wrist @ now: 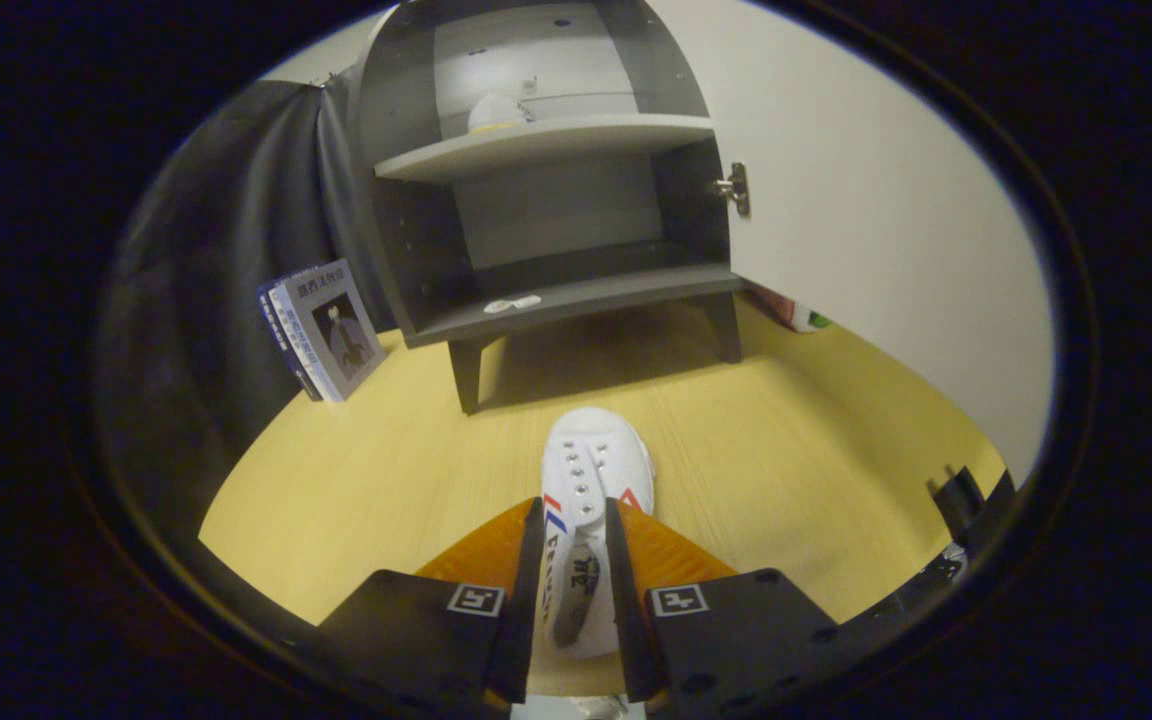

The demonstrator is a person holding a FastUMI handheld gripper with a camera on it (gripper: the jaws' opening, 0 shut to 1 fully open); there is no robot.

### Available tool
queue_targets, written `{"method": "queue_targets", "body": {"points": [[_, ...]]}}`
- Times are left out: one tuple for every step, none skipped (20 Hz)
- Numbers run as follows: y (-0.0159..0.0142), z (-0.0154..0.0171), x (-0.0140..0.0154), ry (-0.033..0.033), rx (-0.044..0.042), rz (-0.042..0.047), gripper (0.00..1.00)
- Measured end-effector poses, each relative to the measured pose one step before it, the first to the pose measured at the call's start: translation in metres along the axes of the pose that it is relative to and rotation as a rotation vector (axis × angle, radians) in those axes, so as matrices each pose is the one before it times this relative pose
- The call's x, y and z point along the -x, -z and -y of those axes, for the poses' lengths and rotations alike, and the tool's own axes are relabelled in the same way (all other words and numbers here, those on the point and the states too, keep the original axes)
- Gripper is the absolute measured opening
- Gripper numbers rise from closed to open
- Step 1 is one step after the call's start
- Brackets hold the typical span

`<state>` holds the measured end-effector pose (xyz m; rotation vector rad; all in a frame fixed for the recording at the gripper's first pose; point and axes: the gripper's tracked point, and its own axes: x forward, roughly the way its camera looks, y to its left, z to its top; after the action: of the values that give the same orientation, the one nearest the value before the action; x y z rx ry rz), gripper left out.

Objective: Open the shoe cabinet door, grab the shoes and put them into the shoe cabinet, then close the shoe cabinet door.

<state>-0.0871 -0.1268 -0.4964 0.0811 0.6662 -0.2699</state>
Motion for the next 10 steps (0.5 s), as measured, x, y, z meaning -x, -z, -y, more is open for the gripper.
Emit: {"method": "queue_targets", "body": {"points": [[0.00720,-0.00106,-0.00310,-0.00391,0.00610,-0.01787,0.38],[0.00582,-0.00086,-0.00359,-0.00517,0.00710,-0.01551,0.38],[0.00531,-0.00089,-0.00360,-0.00420,0.00841,-0.01577,0.39],[0.00501,-0.00096,-0.00410,-0.00502,0.00633,-0.01540,0.39],[0.00153,-0.00192,-0.00384,-0.00510,0.00094,-0.00256,0.39],[0.00027,-0.00160,-0.00352,-0.00342,-0.00173,0.00655,0.38],[0.00030,-0.00158,-0.00487,-0.00091,0.00046,0.00346,0.38],[0.00238,-0.00135,-0.00418,-0.00196,0.00417,-0.00495,0.38],[0.00337,-0.00104,-0.00495,0.00029,0.00900,-0.01108,0.37],[0.00231,0.00008,-0.00378,0.00247,0.01095,-0.00993,0.37]]}}
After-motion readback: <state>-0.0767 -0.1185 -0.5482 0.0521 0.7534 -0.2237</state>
